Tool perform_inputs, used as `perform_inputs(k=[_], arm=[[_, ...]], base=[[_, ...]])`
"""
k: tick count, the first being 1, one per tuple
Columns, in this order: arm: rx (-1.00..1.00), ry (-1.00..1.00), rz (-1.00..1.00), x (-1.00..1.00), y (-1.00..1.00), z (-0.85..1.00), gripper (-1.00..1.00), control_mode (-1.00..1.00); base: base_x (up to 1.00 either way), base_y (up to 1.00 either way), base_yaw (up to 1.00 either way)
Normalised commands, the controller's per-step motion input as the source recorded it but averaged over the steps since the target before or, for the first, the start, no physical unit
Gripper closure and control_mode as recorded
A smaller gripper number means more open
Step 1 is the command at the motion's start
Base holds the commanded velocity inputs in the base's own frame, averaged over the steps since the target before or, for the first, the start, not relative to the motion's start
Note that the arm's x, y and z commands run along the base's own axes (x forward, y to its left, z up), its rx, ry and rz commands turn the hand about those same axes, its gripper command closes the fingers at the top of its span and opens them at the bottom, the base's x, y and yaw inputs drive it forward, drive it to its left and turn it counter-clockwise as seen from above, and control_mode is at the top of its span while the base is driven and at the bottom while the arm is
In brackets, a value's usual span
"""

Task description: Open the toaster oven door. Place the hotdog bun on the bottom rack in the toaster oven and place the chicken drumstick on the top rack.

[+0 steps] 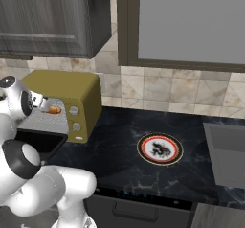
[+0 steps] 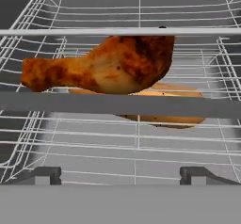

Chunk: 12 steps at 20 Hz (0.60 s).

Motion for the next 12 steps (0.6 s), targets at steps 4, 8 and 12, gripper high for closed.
perform_inputs(k=[4,8,12], arm=[[0.00,0.03,0.00,-0.65,0.00,0.06,-1.00,-1.00],[0.02,0.00,0.05,-0.81,-0.08,0.10,-1.00,-1.00],[0.00,0.00,0.17,-0.77,-0.25,0.24,-1.00,-1.00]], base=[[0.00,0.00,0.00],[0.00,0.00,0.00],[0.00,0.00,0.00]])
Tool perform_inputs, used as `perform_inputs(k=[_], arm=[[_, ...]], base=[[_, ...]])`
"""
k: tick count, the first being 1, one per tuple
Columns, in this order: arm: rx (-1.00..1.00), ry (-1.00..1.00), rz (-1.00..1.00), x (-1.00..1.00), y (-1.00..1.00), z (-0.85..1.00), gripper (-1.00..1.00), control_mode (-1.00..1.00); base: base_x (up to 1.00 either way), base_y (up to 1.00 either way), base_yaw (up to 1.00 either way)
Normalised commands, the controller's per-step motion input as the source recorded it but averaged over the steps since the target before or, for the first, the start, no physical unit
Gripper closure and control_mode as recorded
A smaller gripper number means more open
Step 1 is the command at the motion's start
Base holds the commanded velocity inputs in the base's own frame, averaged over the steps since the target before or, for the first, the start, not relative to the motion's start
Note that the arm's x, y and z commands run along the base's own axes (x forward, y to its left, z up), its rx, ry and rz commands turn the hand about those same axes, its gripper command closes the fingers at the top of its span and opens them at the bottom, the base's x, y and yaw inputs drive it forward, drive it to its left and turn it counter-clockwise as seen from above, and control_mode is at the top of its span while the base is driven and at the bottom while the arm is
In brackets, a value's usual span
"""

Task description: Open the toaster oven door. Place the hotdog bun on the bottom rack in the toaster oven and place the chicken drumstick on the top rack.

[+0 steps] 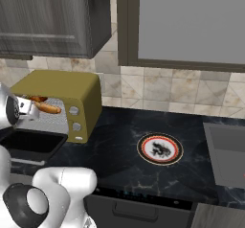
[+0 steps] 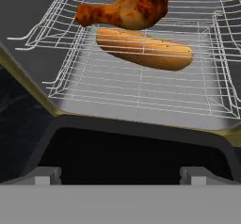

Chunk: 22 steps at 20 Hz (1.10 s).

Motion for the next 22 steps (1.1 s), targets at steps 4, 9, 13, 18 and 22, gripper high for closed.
perform_inputs(k=[4,9,13,18,22], arm=[[0.00,0.00,0.19,-0.79,-0.31,0.22,-1.00,-1.00],[0.00,0.00,0.15,-0.71,-0.31,0.22,-1.00,-1.00],[0.00,0.00,0.03,-0.65,-0.34,0.28,-1.00,-1.00],[0.00,0.01,0.00,-0.57,-0.33,0.30,-1.00,-1.00],[0.00,0.00,0.00,-0.56,-0.33,0.21,-1.00,-1.00]], base=[[0.00,0.00,0.00],[0.00,0.00,0.00],[0.00,0.00,0.00],[0.00,0.00,0.00],[0.00,0.00,0.00]])
